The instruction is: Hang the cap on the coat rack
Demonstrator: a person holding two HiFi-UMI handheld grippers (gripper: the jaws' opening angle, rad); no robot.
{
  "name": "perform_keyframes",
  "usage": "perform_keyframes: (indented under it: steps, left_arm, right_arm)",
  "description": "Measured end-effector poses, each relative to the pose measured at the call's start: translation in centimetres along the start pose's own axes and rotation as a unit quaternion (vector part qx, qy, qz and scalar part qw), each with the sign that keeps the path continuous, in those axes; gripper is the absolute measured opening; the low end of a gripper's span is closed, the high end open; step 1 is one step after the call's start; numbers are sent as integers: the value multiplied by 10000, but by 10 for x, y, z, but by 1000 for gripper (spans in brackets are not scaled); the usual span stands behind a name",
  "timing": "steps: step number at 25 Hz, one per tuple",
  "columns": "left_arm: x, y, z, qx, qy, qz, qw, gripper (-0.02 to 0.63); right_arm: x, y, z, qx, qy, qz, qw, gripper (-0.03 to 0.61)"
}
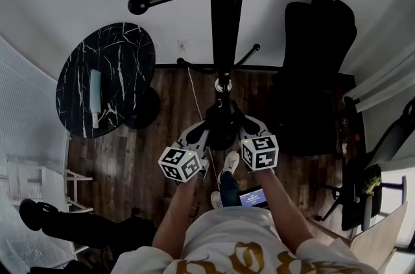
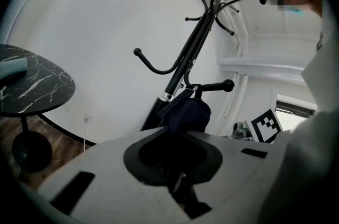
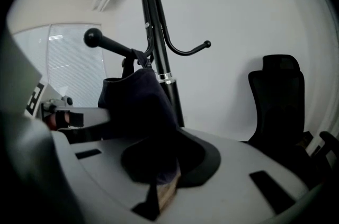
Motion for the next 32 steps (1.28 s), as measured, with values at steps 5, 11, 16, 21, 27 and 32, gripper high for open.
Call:
perform_keyframes:
  steps: [5,11,16,21,27,32]
  left_arm:
    - [-5,-4,-2,-78,-292,-130,9995,26]
    - [-7,-5,-4,-35,-430,-234,9988,26]
    - [0,-8,3,-57,-464,-156,9988,26]
    - [3,-3,4,-14,-491,-196,9986,97]
    - [5,7,-4,151,-525,-332,9980,127]
    - [12,28,-11,675,-323,-359,9965,175]
  right_arm:
    - [2,-7,-2,5,105,85,9999,31]
    - [3,-10,0,-40,20,-33,10000,33]
    - [9,-2,3,27,-18,178,9998,58]
    - [9,12,3,111,-261,39,9996,77]
    - [12,29,6,113,-389,89,9991,116]
    - [12,54,-4,462,-473,275,9974,118]
Point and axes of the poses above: the fingertips, and each gripper's own axes: y backward along the fingers, x to its right, z out of its underside, the point moved 5 cm from there along y, backward along the fingers, and after that the axes turned 3 degrees about x, right-handed, at the moved point
